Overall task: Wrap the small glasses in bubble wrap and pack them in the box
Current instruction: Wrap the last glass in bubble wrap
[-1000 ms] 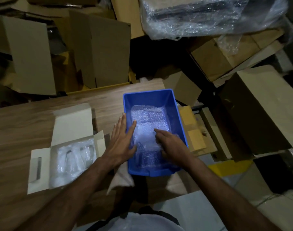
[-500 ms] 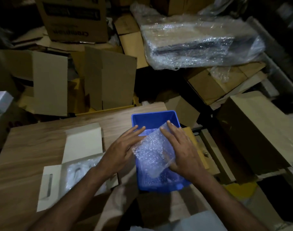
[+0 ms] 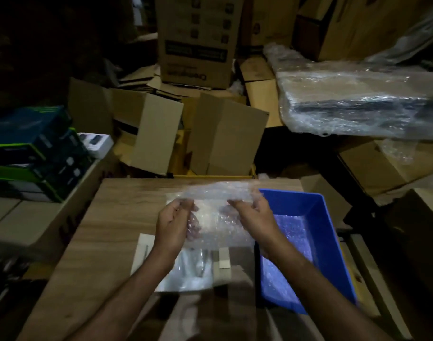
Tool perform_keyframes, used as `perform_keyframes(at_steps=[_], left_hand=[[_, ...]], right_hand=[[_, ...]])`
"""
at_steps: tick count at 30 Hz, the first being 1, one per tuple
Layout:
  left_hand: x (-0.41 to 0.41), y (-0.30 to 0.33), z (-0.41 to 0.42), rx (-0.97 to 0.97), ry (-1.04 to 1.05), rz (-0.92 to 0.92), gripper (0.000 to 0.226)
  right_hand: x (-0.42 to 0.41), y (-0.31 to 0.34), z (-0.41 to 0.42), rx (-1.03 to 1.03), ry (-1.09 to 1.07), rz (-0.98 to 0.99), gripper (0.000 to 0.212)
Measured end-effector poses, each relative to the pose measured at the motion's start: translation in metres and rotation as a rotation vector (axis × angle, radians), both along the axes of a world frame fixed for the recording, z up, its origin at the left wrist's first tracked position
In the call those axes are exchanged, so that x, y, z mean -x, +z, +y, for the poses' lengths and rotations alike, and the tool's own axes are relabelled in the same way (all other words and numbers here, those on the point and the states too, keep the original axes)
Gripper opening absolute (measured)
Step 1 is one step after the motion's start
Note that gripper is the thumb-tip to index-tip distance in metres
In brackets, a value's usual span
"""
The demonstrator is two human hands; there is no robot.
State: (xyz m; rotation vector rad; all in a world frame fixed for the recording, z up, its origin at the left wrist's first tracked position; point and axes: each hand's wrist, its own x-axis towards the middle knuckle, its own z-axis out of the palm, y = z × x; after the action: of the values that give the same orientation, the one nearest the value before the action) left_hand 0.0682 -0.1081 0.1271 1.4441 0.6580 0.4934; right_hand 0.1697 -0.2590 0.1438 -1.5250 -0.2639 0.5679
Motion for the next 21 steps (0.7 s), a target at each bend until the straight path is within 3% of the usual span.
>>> perform_keyframes(at_steps=[2,4,7,9,12,14,16,18,21], left_hand=[[0.001,-0.009,0.015,0.101,0.114,0.131,0.023],[0.006,-0.021,0.030,0.132,0.156,0.215,0.021],[0.017,-0.034,0.044,0.126,0.216,0.272,0.036],[0.026,-0.037,0.053,0.101,0.196,0.330,0.050],[0.042,-0.033,0.070,0.238,0.045,0.248,0.064],[0.058,-0.022,0.079,0.268,-0.164,0.201,0.058],[0.070,-0.016,0.086,0.157,-0.355,0.237,0.066],[0.075,-0.014,0.088,-0.082,-0.441,0.359,0.072],[0.069,-0.018,0.088,-0.598,-0.411,0.521,0.039]], right_hand=[[0.011,-0.005,0.017,0.026,0.155,0.351,0.055],[0.024,-0.015,0.025,0.013,0.202,0.459,0.067],[0.042,-0.034,0.031,0.038,0.060,0.296,0.081],[0.050,-0.043,0.035,0.024,0.055,0.148,0.073],[0.053,-0.048,0.038,0.042,0.101,0.047,0.054],[0.052,-0.049,0.039,0.097,0.167,0.022,0.058],[0.049,-0.050,0.039,0.187,0.210,-0.033,0.075],[0.047,-0.047,0.042,0.333,0.265,-0.170,0.081],[0.050,-0.043,0.049,0.607,0.314,-0.471,0.061]])
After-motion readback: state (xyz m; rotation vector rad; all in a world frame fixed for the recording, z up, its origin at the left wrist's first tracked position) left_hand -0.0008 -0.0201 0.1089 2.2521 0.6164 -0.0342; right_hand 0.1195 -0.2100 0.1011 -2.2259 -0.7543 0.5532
